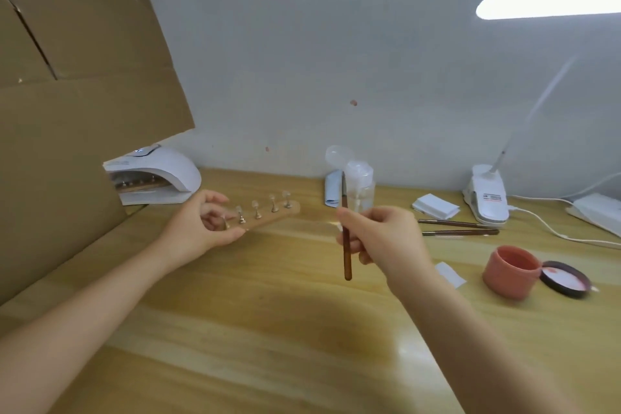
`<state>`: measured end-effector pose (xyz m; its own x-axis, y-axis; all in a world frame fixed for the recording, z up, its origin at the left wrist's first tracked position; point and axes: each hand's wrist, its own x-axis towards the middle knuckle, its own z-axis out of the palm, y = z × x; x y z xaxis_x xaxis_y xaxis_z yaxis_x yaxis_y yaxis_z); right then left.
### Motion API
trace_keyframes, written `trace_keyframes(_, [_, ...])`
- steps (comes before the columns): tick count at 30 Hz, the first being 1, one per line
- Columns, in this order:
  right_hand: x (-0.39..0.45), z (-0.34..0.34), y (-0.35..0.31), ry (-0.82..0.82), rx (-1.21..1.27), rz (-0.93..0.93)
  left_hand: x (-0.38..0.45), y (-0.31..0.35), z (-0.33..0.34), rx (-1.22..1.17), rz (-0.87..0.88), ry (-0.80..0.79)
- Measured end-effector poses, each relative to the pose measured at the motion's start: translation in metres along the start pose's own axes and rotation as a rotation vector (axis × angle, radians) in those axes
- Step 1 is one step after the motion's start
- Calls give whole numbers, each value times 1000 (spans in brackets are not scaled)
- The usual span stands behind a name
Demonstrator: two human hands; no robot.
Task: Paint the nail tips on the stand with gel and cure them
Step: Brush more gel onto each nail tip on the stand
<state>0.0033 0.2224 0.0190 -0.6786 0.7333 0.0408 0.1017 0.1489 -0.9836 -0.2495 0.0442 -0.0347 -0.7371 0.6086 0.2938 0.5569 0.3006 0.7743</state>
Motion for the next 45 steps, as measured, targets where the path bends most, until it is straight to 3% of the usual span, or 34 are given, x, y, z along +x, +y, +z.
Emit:
trace_keyframes(8, [-26, -112, 1, 161, -178, -205, -57, 123, 109, -65, 162, -254])
trace_keyframes(15, [-55, -202, 39, 347, -311, -324, -80, 185, 201, -95, 204, -384])
trace_keyframes(20, [-55, -219, 51, 430, -313, -336, -92, 199, 234, -61, 198, -422])
trace_keyframes(26, [-50, -211, 55, 371, -275, -259, -103, 200, 230, 164, 304, -453])
trace_keyframes(29, [-51, -205, 55, 337, -240, -201, -111, 201, 224, 255, 421, -341])
trace_keyframes(34, [-61, -187, 47, 232, -63, -96, -123, 207, 218, 27, 750, 18])
trace_keyframes(39, [-69, -163, 49, 147, -33, 18, -132, 213, 224, 118, 1046, 33])
trace_keyframes(45, [-74, -166, 34, -60, -191, -3, -131, 211, 219, 83, 1074, 11])
